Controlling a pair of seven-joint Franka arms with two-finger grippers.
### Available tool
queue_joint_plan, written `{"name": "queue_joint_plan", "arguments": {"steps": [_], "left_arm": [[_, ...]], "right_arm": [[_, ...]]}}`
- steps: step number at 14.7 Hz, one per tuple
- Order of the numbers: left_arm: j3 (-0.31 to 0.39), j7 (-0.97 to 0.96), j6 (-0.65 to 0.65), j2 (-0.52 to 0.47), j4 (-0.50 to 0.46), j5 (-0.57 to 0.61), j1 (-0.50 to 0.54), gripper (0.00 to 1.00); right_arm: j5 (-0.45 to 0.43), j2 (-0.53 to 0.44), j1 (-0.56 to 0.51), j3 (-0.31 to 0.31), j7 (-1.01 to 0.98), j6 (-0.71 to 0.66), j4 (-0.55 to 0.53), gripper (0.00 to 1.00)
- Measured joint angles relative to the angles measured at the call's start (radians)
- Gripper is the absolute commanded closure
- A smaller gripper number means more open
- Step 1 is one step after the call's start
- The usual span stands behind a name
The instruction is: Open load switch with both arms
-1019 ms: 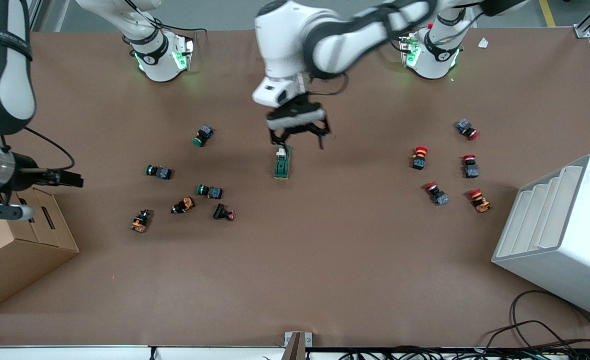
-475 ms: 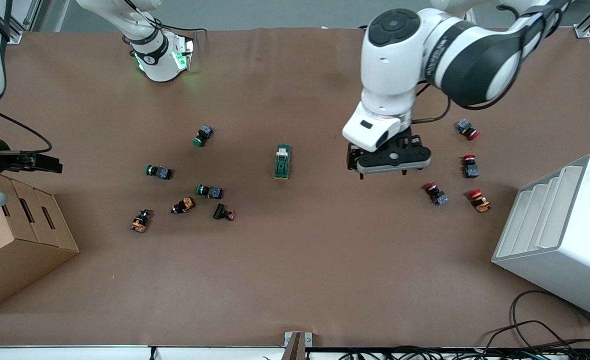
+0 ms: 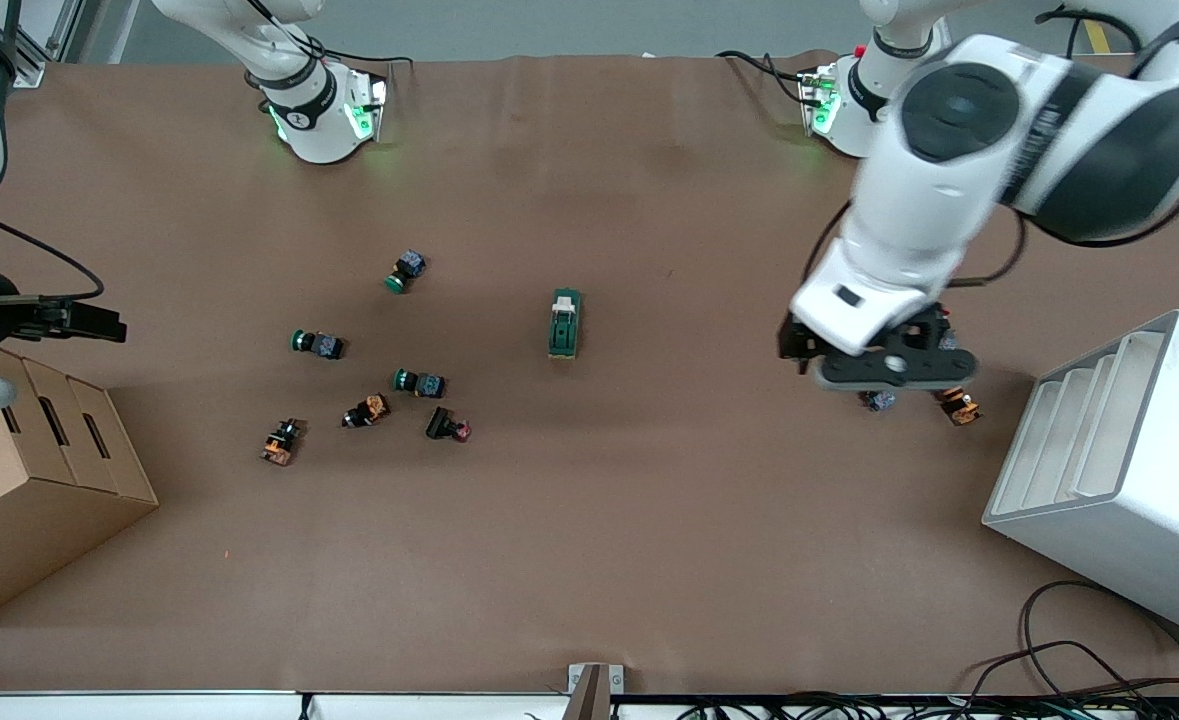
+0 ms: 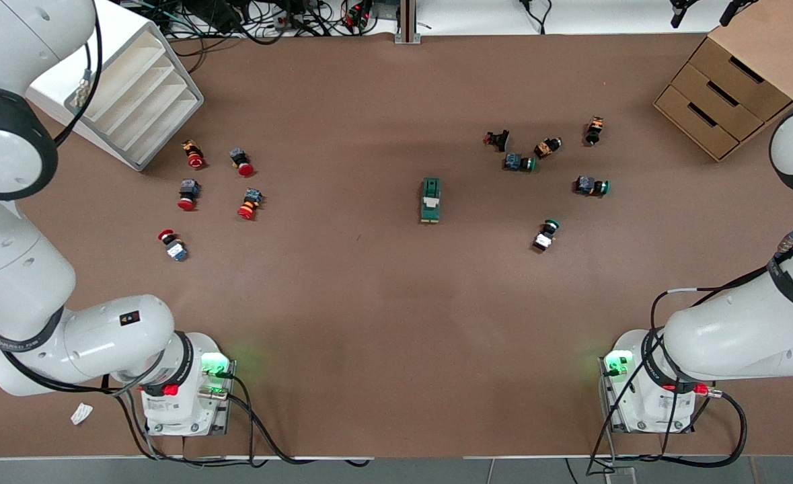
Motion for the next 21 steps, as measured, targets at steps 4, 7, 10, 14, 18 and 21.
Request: {"name": "queue_joint_plan", "arguments": {"steps": [4,7,10,14,18,21], "left_arm": [[0.442,0.288,0.004,-0.205,0.008,-0.310,-0.177,0.00],[0.674,0.413,-0.009,-0.326,-0.022,-0.446,-0.256,0.00],[0.814,0.517,-0.033,-0.426,-0.114,-0.471,-0.324,0.00],[0.867,0.576,-0.052,-0.531,-0.243,-0.502,-0.353,0.00],[0.887,0.580,-0.070,-0.600,-0.328,-0.538,-0.354,0.00],[0.887,0.577,-0.085,-0.611,-0.343,-0.538,-0.355,0.00]], "right_arm": [[0.003,-0.028,-0.001,0.000,-0.002,-0.010,0.007,0.00],[0.006,-0.067,-0.001,0.001,-0.004,-0.018,-0.025,0.00],[0.006,-0.132,-0.001,0.001,-0.005,-0.013,-0.093,0.00],[0.006,-0.246,-0.001,0.001,-0.006,-0.004,-0.191,0.00],[0.006,-0.343,-0.001,0.001,-0.006,0.021,-0.271,0.00],[0.006,-0.387,-0.001,0.002,-0.008,0.029,-0.306,0.00]]}}
